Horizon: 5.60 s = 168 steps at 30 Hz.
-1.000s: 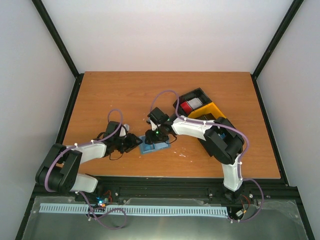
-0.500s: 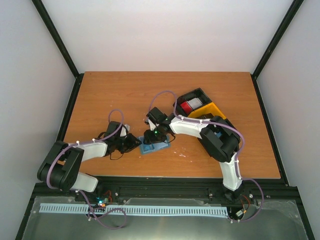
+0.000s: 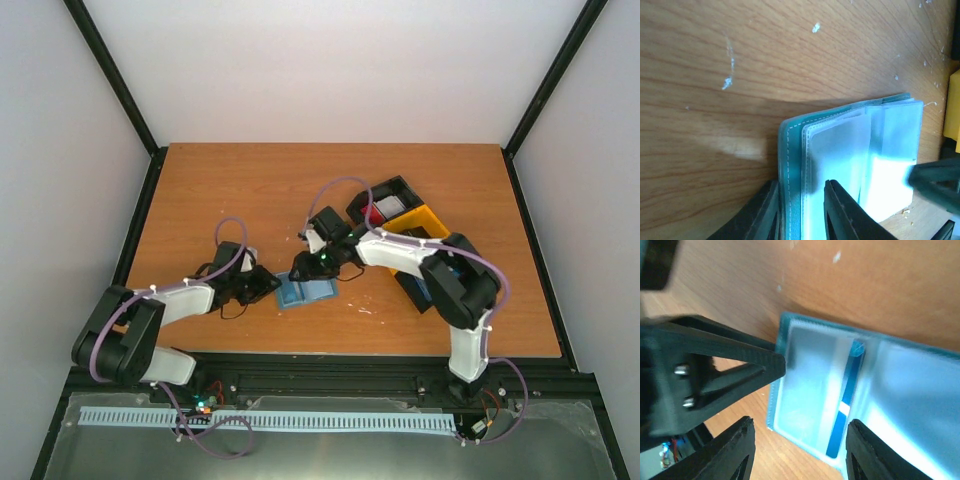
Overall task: Put the credit cards into the card holder
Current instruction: Insert the credit card into the card holder, then pick up the credit card from the storage box.
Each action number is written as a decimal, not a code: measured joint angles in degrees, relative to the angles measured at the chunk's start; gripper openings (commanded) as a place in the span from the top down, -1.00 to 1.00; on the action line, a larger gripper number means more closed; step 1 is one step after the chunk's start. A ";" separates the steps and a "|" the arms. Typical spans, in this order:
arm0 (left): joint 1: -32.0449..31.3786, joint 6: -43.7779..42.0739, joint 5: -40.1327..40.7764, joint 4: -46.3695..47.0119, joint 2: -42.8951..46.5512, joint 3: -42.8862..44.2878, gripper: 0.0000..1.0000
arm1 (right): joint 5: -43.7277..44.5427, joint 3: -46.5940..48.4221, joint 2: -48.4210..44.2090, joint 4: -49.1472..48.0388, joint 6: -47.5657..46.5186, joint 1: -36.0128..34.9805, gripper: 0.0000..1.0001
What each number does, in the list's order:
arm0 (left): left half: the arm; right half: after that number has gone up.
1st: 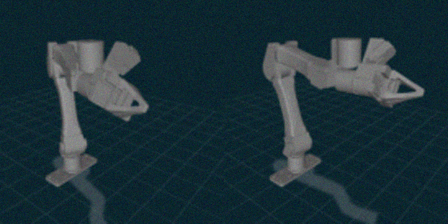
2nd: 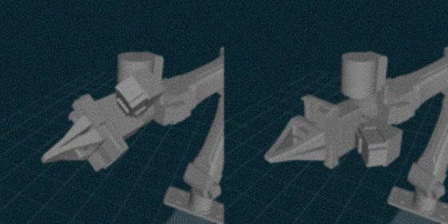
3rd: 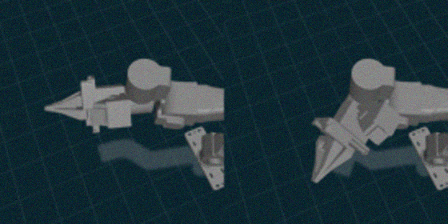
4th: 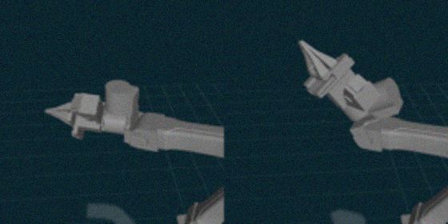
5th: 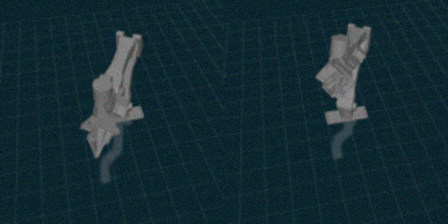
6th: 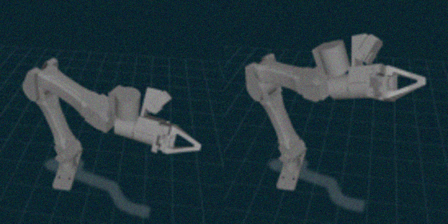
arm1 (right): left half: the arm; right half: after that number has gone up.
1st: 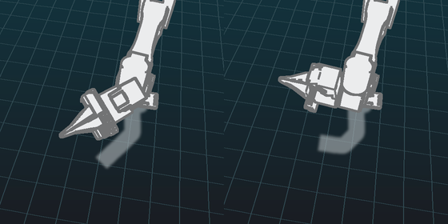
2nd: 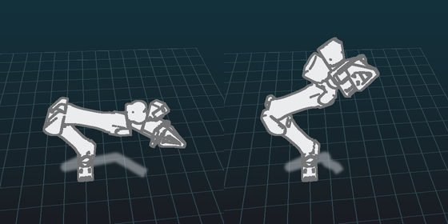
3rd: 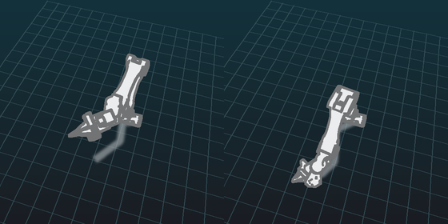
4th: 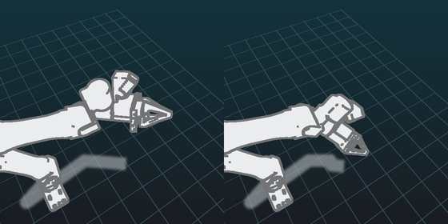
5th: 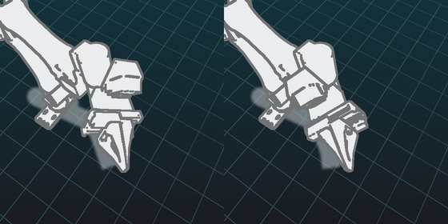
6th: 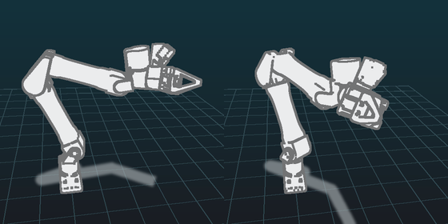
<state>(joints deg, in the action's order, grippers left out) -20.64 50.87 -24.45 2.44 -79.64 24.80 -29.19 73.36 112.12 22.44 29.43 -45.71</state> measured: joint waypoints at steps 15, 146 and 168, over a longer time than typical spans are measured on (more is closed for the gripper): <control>0.00 -3.30 10.23 -5.35 11.52 3.91 -0.17 | 19.50 1.57 -19.15 7.63 -14.71 15.65 -0.07; 2.01 -9.70 -3.26 5.20 4.55 12.24 -0.81 | -12.17 7.89 -11.82 5.27 -10.54 32.94 0.95; -0.50 0.15 -25.62 19.87 -17.18 38.69 -0.84 | -25.62 -6.67 -20.65 -22.23 23.76 38.66 0.94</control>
<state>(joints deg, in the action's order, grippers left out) -21.15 51.03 -50.06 22.31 -96.82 63.48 -54.81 66.70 91.46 0.21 53.19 -7.05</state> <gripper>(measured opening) 0.924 0.031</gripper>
